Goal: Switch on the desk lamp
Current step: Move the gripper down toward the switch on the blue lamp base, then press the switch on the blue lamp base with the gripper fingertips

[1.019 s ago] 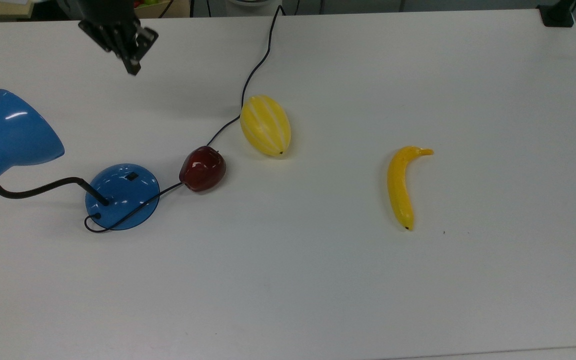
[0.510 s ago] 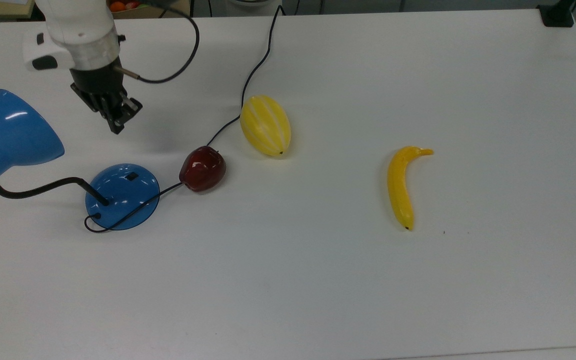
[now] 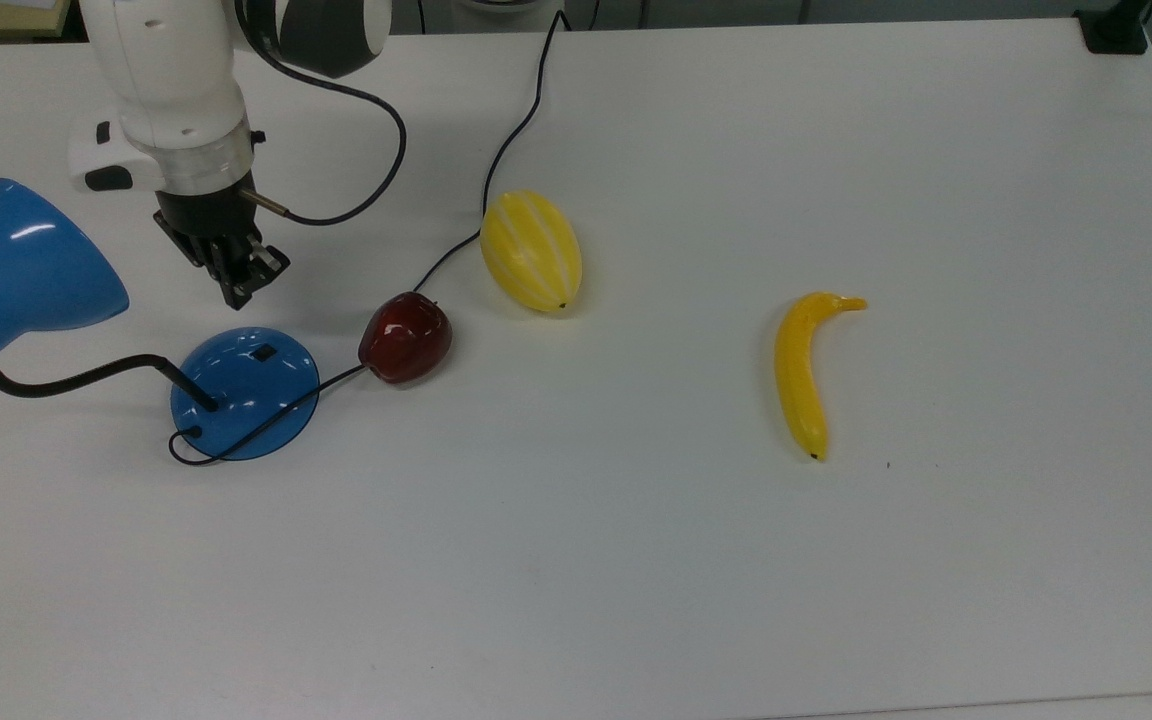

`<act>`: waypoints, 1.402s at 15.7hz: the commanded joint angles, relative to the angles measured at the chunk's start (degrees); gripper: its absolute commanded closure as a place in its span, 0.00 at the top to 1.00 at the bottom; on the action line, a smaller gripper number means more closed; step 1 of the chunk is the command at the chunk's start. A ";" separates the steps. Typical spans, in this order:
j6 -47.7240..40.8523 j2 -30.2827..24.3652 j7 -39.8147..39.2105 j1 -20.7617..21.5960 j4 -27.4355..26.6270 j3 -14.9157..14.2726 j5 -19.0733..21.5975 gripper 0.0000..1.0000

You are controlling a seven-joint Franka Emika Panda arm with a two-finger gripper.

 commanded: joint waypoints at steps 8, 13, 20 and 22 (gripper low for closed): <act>7.73 3.71 7.82 2.17 0.80 -0.66 -3.81 0.00; 7.91 4.51 9.24 2.52 0.80 -0.66 -5.31 0.00; 8.00 5.91 9.33 2.52 1.49 -0.66 -5.49 0.00; 8.00 6.35 9.33 2.61 2.73 -0.66 -5.40 0.00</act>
